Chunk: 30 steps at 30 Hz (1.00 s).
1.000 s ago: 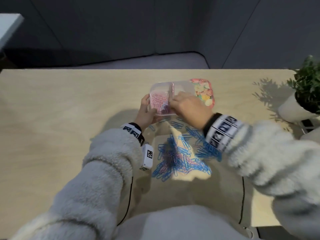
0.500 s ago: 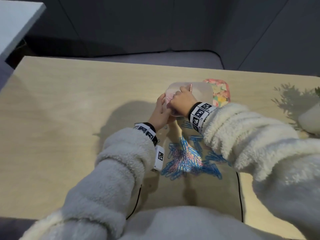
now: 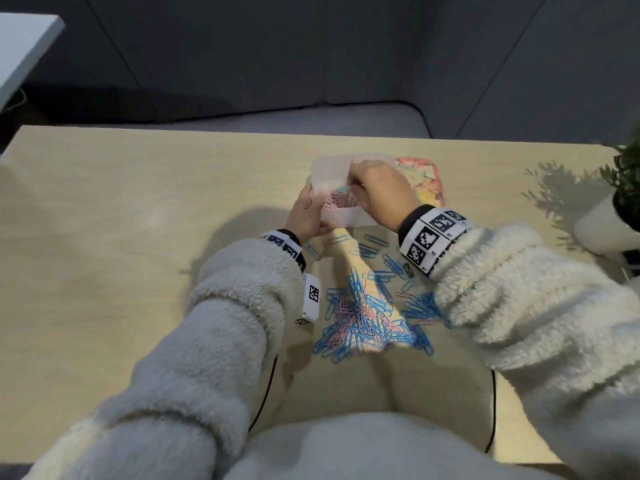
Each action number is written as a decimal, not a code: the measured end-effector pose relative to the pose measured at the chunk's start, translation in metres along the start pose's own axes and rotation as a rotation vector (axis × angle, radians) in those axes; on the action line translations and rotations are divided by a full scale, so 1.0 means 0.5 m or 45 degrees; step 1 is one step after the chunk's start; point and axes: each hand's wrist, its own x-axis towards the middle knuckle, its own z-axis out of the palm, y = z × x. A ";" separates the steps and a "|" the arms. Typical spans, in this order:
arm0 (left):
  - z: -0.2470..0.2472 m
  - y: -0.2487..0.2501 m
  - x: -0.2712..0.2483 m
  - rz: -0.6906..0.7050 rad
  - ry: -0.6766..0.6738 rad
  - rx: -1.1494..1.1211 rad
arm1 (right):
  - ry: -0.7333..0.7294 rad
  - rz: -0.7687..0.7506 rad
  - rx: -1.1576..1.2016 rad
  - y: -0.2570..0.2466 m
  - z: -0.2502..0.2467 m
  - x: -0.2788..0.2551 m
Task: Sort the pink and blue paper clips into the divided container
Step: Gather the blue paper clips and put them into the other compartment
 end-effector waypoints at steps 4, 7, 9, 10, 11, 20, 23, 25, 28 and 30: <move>-0.006 0.018 0.023 -0.061 0.025 0.091 | 0.096 0.211 0.202 0.056 0.017 -0.084; -0.021 0.017 0.025 -0.082 0.061 0.180 | -0.165 0.472 0.118 0.116 0.038 -0.160; -0.030 0.002 0.011 -0.039 0.193 0.368 | -0.283 0.600 0.133 0.154 0.053 -0.206; -0.033 -0.010 -0.005 0.032 0.272 0.468 | -0.286 0.632 0.160 0.168 0.058 -0.224; -0.032 -0.022 -0.027 0.128 0.331 0.550 | -0.263 0.638 0.174 0.178 0.063 -0.239; 0.004 -0.097 -0.153 0.461 -0.200 1.408 | -0.307 0.248 0.132 0.127 0.101 -0.306; 0.029 -0.094 -0.165 0.592 -0.299 1.419 | -0.353 0.243 0.055 0.124 0.115 -0.307; 0.048 -0.093 -0.168 0.607 -0.369 1.505 | -0.360 0.260 0.059 0.124 0.119 -0.306; 0.051 -0.096 -0.166 0.509 -0.410 1.698 | -0.361 0.250 0.057 0.122 0.119 -0.311; 0.041 -0.095 -0.164 0.454 -0.395 1.752 | -0.388 0.233 0.053 0.121 0.119 -0.317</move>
